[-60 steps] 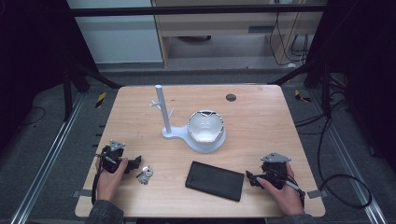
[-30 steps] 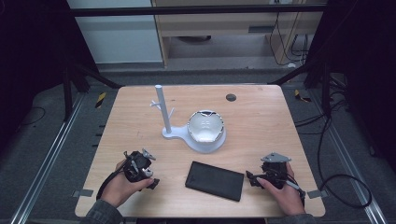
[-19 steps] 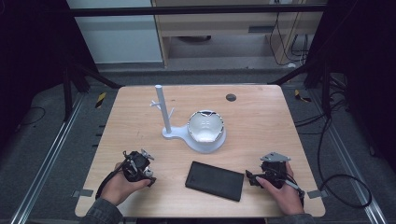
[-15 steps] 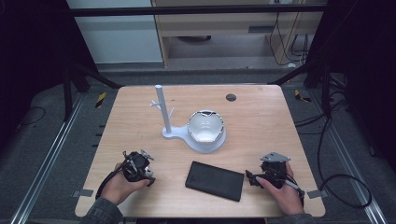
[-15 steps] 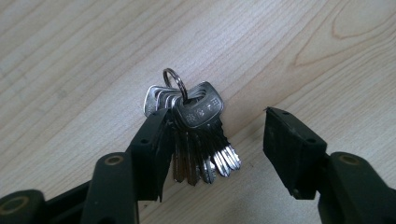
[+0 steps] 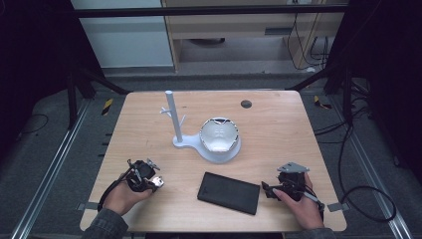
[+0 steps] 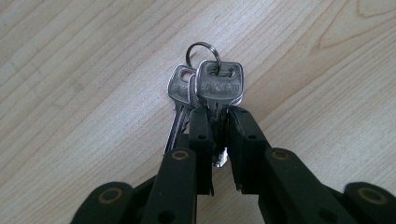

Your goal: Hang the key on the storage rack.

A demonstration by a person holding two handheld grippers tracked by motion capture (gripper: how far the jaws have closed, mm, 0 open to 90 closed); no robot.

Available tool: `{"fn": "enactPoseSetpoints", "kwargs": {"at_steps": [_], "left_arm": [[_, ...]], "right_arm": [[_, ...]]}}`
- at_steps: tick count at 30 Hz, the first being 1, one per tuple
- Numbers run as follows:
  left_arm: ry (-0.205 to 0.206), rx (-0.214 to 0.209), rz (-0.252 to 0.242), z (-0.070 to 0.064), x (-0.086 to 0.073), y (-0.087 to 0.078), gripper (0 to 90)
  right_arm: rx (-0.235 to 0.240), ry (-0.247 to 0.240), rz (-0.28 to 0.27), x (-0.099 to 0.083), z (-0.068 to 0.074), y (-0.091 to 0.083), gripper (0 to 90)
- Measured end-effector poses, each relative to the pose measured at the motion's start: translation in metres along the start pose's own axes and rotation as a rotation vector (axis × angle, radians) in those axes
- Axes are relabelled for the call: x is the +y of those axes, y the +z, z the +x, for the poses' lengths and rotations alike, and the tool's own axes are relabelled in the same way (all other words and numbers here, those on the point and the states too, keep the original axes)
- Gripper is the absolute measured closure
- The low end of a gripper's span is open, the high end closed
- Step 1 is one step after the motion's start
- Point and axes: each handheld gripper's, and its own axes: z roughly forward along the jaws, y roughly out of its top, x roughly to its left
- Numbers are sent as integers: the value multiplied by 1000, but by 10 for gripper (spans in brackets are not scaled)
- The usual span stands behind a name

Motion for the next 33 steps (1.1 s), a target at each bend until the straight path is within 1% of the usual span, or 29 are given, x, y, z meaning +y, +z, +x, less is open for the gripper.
{"fn": "enactPoseSetpoints", "kwargs": {"at_steps": [1,2,5,11,14,17,22,27,31,33], "left_arm": [[11,4,2,0,1,0,798],[10,2,0,-1,2,-1,798],[27,2,-6,-2,5,-3,798],[65,16,-1,-3,10,-7,798],[72,7,-2,-3,12,-8,799],[77,3,-15,-1,10,-9,799],[75,7,-17,3,7,-14,799],[76,7,-1,5,4,-17,800],[82,9,-11,5,5,-19,801],[90,9,-4,5,5,-19,801]], "right_arm": [[0,0,0,0,0,0,5],[0,0,0,0,0,0,5],[0,1,0,0,1,0,5],[-3,1,0,-2,2,-2,6],[-1,1,0,-2,2,-3,6],[0,1,0,-2,2,-3,5],[6,-3,1,-2,2,-2,4],[10,-7,1,-2,1,-2,3],[9,-7,1,-2,1,-2,3],[9,-10,0,-2,1,-2,3]]}}
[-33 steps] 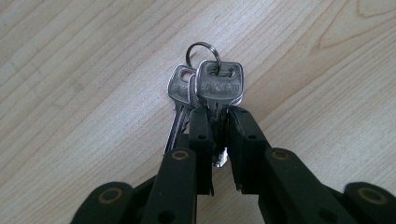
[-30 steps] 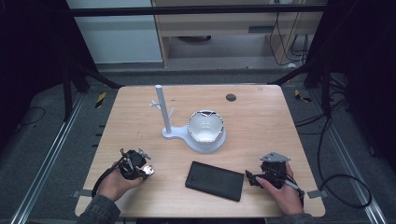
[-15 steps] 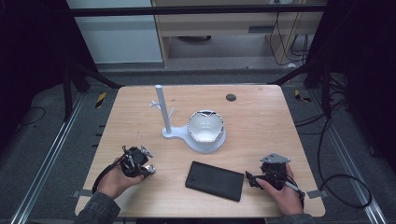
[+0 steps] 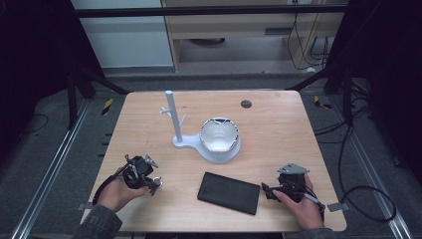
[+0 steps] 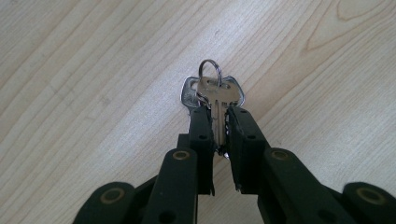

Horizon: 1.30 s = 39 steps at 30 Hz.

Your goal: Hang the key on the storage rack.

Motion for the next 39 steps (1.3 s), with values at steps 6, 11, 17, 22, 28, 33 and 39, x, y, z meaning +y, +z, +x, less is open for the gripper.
{"fn": "enactPoseSetpoints", "kwargs": {"at_steps": [6,11,17,22,28,33,39], "left_arm": [[13,12,3,0,1,-6,802],[21,16,-6,1,2,-13,865],[26,2,-28,2,2,-22,896],[19,11,-45,2,1,-24,896],[30,19,-101,1,4,-52,897],[40,17,-151,4,12,-80,897],[44,21,-184,9,24,-102,898]], "right_arm": [[0,0,0,0,0,0,3],[0,0,0,0,0,0,3],[-1,1,0,0,0,0,3],[0,0,0,0,0,0,3],[0,0,0,0,0,0,4],[-1,1,0,0,0,0,4],[1,3,1,0,0,0,3]]}}
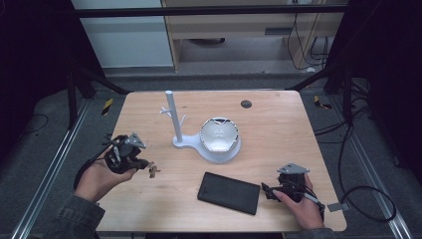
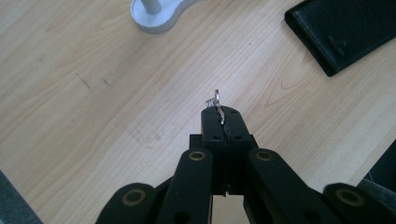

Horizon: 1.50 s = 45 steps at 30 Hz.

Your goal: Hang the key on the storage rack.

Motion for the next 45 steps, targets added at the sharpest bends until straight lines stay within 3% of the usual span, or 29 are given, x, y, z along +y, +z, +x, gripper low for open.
{"fn": "enactPoseSetpoints", "kwargs": {"at_steps": [8,20,30,45], "left_arm": [[-28,-1,-33,18,18,-19,898],[-31,17,-49,36,52,-40,897],[-21,37,-67,41,71,-53,898],[-16,45,-82,42,81,-62,898]], "right_arm": [[1,0,0,0,0,0,4],[0,-3,1,1,-1,1,3],[-2,-2,0,2,-1,2,3],[-4,2,1,3,-1,3,3]]}}
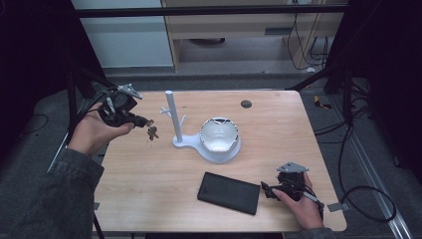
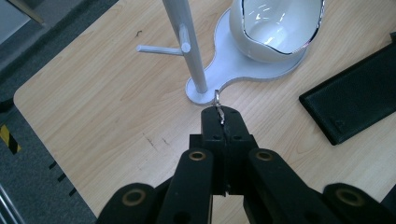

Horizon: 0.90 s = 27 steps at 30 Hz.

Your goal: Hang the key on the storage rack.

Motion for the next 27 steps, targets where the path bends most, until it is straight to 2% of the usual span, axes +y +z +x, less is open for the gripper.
{"fn": "enactPoseSetpoints", "kwargs": {"at_steps": [9,17,22,27], "left_arm": [[17,-4,-4,-2,18,-1,898],[38,-5,14,-3,31,8,898],[28,-4,13,-1,35,12,898],[22,9,12,1,37,9,898]], "right_arm": [[1,0,-2,0,0,0,3],[0,0,-2,0,0,0,3],[0,0,-1,0,0,0,3],[0,0,-2,0,0,0,3]]}}
